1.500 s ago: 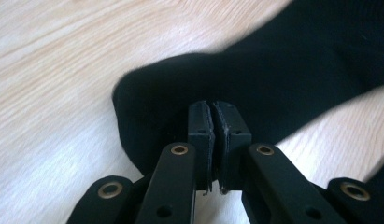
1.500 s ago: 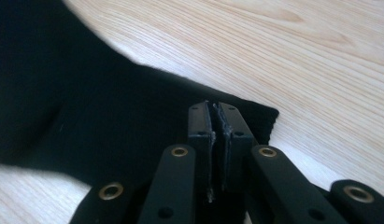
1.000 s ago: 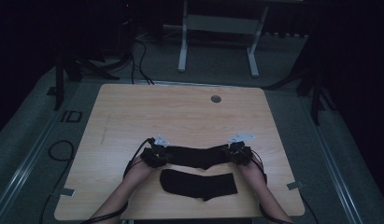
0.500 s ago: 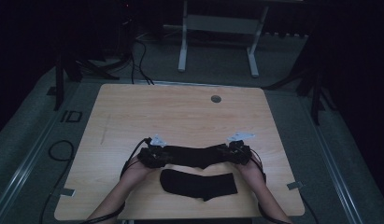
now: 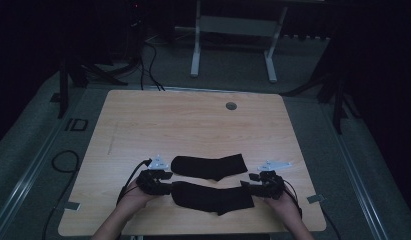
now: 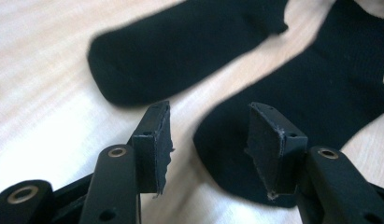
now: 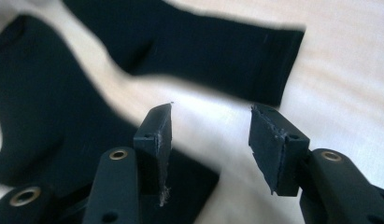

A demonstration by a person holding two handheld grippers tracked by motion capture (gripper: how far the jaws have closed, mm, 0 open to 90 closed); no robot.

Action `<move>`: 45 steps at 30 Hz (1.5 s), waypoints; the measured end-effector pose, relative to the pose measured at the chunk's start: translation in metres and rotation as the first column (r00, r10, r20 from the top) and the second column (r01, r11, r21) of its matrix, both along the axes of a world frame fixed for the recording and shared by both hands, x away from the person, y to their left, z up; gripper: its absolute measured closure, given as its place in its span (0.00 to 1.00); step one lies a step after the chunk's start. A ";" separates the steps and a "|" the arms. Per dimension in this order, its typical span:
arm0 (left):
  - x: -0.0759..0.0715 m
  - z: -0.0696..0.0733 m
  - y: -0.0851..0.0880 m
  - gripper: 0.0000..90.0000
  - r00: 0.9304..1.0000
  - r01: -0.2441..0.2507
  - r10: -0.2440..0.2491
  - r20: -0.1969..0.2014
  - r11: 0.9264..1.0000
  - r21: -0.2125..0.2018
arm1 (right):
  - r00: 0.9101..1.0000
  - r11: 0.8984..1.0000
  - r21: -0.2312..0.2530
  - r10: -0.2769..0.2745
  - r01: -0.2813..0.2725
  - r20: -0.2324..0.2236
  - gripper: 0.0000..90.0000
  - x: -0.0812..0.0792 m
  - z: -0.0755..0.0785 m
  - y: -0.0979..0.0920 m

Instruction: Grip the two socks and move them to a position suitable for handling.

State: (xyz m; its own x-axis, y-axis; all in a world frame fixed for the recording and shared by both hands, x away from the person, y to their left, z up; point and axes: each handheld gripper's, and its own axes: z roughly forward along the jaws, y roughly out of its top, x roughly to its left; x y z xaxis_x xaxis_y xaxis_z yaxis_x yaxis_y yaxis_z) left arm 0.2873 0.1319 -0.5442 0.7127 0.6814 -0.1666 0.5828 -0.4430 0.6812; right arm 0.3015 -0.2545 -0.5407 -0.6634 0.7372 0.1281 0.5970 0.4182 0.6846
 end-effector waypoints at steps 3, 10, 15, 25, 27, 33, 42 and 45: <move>-0.003 -0.008 0.000 0.56 1.000 -0.001 0.001 -0.026 1.000 -0.013 | 1.000 1.000 -0.013 0.004 -0.005 -0.024 0.54 -0.014 -0.005 -0.004; -0.007 -0.017 -0.007 0.60 0.999 0.016 -0.016 -0.033 1.000 0.016 | 1.000 0.998 -0.064 -0.007 0.006 -0.020 0.58 -0.029 -0.014 -0.005; -0.010 -0.017 -0.010 0.72 0.999 0.017 -0.016 -0.028 1.000 0.022 | 1.000 0.993 -0.116 0.016 -0.015 0.014 0.71 -0.034 -0.013 0.000; -0.016 -0.018 -0.010 0.96 0.999 0.011 -0.011 -0.035 1.000 0.016 | 0.999 0.991 -0.133 0.037 -0.033 0.026 0.92 -0.039 -0.013 0.007; -0.017 -0.018 -0.010 0.96 0.999 0.010 -0.010 -0.044 1.000 0.003 | 0.999 0.992 -0.121 0.031 -0.029 0.018 0.92 -0.038 -0.013 0.006; -0.023 -0.002 -0.001 0.97 1.000 0.003 -0.004 -0.027 0.999 -0.052 | 0.999 0.995 -0.095 0.043 -0.041 0.023 0.93 -0.040 -0.001 0.004; -0.021 0.013 0.008 0.97 1.000 -0.014 0.015 0.000 0.997 -0.071 | 0.996 0.999 -0.040 0.038 -0.035 0.081 0.93 -0.033 0.022 0.005; -0.014 0.017 0.011 0.97 0.999 -0.037 0.037 0.004 0.996 -0.077 | 0.996 0.999 -0.031 0.029 -0.027 0.090 0.93 -0.026 0.026 0.005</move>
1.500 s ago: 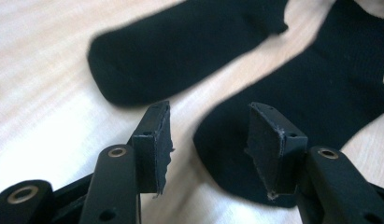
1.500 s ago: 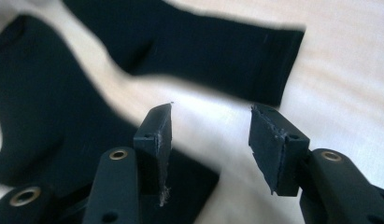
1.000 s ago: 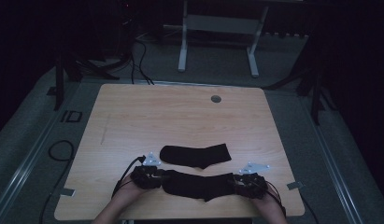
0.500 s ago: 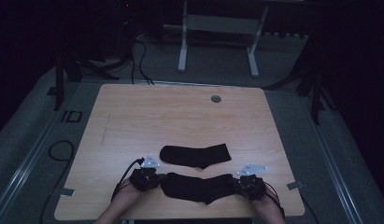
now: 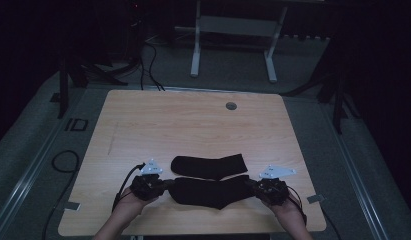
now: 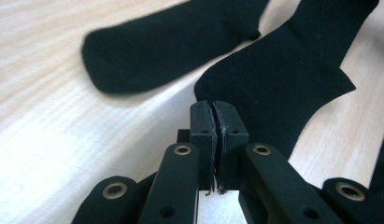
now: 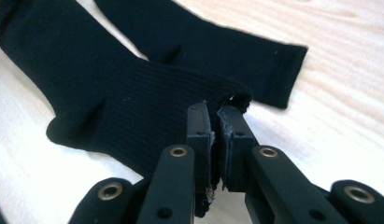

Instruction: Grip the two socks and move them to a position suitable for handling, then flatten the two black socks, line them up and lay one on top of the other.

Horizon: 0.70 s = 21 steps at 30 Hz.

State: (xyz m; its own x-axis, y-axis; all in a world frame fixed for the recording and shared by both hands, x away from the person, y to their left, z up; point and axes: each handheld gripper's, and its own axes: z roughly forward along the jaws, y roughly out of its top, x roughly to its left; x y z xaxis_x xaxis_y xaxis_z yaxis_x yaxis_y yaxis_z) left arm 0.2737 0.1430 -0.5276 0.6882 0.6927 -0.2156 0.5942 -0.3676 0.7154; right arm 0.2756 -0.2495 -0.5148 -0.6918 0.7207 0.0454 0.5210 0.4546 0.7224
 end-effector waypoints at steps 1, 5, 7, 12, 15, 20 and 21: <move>0.002 0.001 0.000 0.97 1.000 -0.004 0.004 -0.002 1.000 -0.006 | 1.000 1.000 -0.001 -0.004 0.004 0.004 0.93 0.006 0.002 0.001; 0.010 0.009 0.000 0.97 1.000 -0.015 0.015 0.012 1.000 -0.003 | 1.000 1.000 0.006 -0.011 0.011 0.023 0.93 0.017 0.009 0.003; 0.014 0.012 0.000 0.97 1.000 -0.024 0.024 0.018 1.000 -0.004 | 0.999 1.000 0.004 -0.015 0.014 0.034 0.93 0.022 0.012 0.004; 0.028 0.020 0.001 0.97 0.998 -0.047 0.048 0.027 0.999 -0.006 | 0.998 0.999 0.019 -0.029 0.028 0.056 0.93 0.036 0.025 0.004; 0.036 0.025 0.001 0.97 0.998 -0.057 0.057 0.034 0.998 -0.007 | 0.997 0.999 0.022 -0.041 0.039 0.069 0.93 0.046 0.033 0.003; 0.048 0.035 0.002 0.97 0.997 -0.068 0.068 0.041 0.998 -0.009 | 0.996 0.998 0.040 -0.056 0.053 0.077 0.93 0.063 0.044 0.003; 0.051 0.036 0.002 0.97 0.997 -0.073 0.073 0.039 0.997 -0.006 | 0.996 0.998 0.042 -0.056 0.054 0.070 0.93 0.066 0.046 0.003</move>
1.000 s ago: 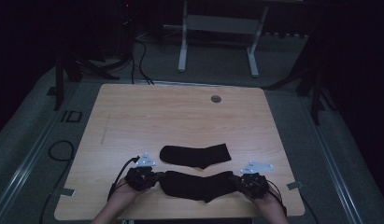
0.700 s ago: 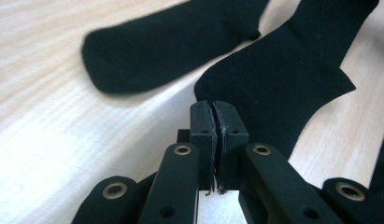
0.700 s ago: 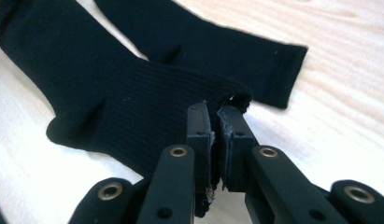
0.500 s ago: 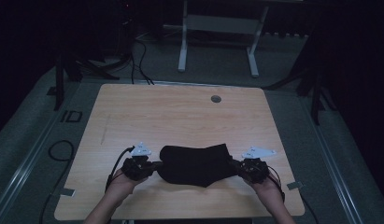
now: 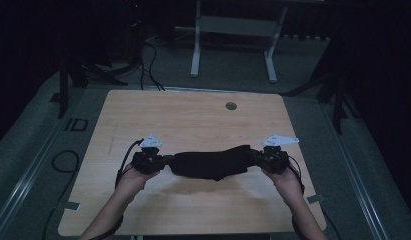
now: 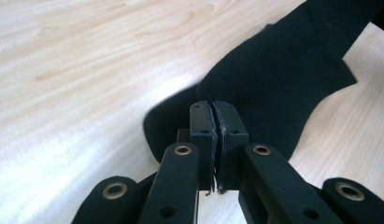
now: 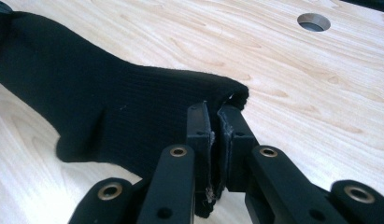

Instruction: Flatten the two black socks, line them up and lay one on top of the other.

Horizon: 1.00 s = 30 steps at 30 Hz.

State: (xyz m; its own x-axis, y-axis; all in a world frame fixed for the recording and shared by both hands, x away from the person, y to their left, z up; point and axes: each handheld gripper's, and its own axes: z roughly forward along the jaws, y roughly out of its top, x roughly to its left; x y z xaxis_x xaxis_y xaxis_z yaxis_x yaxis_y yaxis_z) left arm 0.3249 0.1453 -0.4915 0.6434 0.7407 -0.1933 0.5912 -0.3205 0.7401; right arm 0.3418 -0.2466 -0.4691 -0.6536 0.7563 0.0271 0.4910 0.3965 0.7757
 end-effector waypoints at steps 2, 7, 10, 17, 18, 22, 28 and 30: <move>0.006 0.001 0.000 0.97 1.000 -0.010 0.010 -0.007 1.000 -0.001 | 1.000 1.000 0.007 -0.008 0.009 -0.013 0.93 0.007 0.001 0.000; 0.019 -0.009 0.000 0.97 0.998 -0.026 0.027 -0.049 0.999 0.019 | 0.998 1.000 -0.013 -0.018 0.018 -0.059 0.93 0.022 -0.011 0.005; 0.021 -0.014 0.000 0.97 0.997 -0.028 0.029 -0.068 0.999 0.020 | 0.996 0.999 -0.025 -0.025 0.023 -0.084 0.93 0.026 -0.021 0.007; 0.030 -0.030 0.004 0.97 0.992 -0.036 0.041 -0.119 0.998 0.044 | 0.989 0.998 -0.053 -0.036 0.029 -0.141 0.93 0.034 -0.045 0.011; 0.031 -0.032 0.003 0.97 0.991 -0.035 0.041 -0.124 0.998 0.049 | 0.989 0.997 -0.065 -0.038 0.028 -0.143 0.93 0.034 -0.048 0.012; 0.034 -0.039 -0.001 0.97 0.989 -0.024 0.035 -0.141 0.997 0.076 | 0.985 0.995 -0.088 -0.050 0.036 -0.164 0.93 0.037 -0.060 0.012; 0.037 -0.049 -0.004 0.97 0.984 -0.017 0.030 -0.176 0.997 0.073 | 0.983 0.991 -0.123 -0.068 0.047 -0.169 0.93 0.040 -0.070 0.012; 0.038 -0.050 -0.004 0.96 0.984 -0.021 0.034 -0.172 0.997 0.080 | 0.982 0.992 -0.121 -0.068 0.047 -0.176 0.93 0.041 -0.072 0.011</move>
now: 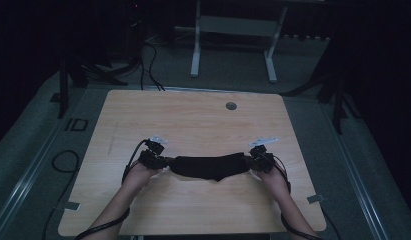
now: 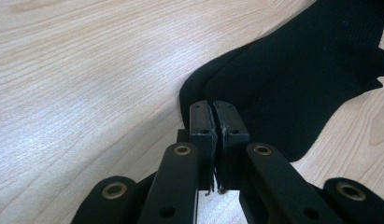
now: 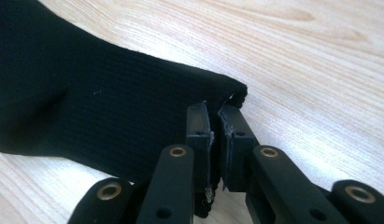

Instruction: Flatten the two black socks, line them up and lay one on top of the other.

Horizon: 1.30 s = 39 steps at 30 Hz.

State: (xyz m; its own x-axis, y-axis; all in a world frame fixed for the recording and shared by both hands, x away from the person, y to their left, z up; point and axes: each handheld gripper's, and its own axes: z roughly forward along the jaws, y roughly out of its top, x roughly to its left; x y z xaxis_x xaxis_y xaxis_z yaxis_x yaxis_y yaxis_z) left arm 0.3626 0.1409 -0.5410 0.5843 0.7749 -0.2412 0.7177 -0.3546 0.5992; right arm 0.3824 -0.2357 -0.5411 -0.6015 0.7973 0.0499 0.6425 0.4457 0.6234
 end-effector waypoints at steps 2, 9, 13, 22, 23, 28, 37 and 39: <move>0.001 0.001 -0.001 0.96 1.000 -0.008 0.008 0.009 1.000 0.001 | 1.000 1.000 0.004 -0.003 0.003 0.000 0.93 0.000 -0.002 0.000; 0.008 -0.004 -0.001 0.90 1.000 -0.012 0.012 0.005 1.000 0.014 | 1.000 1.000 0.003 -0.003 0.003 -0.001 0.91 0.000 -0.002 0.000; 0.006 -0.006 -0.001 0.71 0.999 -0.026 0.026 0.029 0.999 0.021 | 1.000 1.000 0.008 -0.008 0.008 -0.004 0.83 0.001 -0.003 -0.001; -0.004 0.003 0.002 0.58 0.997 -0.018 0.017 0.080 1.000 0.010 | 1.000 1.000 0.014 -0.003 0.003 0.004 0.64 0.003 0.004 -0.004; -0.006 0.005 0.004 0.58 0.996 -0.021 0.021 0.087 1.000 0.000 | 1.000 1.000 0.024 -0.001 0.001 0.010 0.64 0.002 0.006 -0.004; -0.020 0.012 0.000 0.79 0.987 0.023 -0.015 0.158 0.999 -0.046 | 0.997 0.998 0.068 0.013 -0.019 0.079 0.79 -0.012 0.020 0.001; -0.016 -0.013 -0.030 0.99 0.992 0.054 -0.054 0.111 0.999 0.001 | 0.998 0.998 -0.011 0.055 -0.054 0.044 0.97 -0.013 -0.001 0.014; -0.014 -0.018 -0.032 0.99 0.993 0.048 -0.051 0.105 0.998 0.029 | 0.998 0.998 -0.024 0.058 -0.057 0.034 0.97 -0.009 -0.005 0.014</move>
State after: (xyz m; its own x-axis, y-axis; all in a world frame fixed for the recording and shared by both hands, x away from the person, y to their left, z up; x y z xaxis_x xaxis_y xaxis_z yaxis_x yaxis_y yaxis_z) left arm 0.3488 0.1093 -0.5591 0.6435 0.7494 -0.1559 0.6317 -0.4048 0.6611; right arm 0.3736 -0.2221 -0.5462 -0.6474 0.7620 0.0105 0.5935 0.4955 0.6342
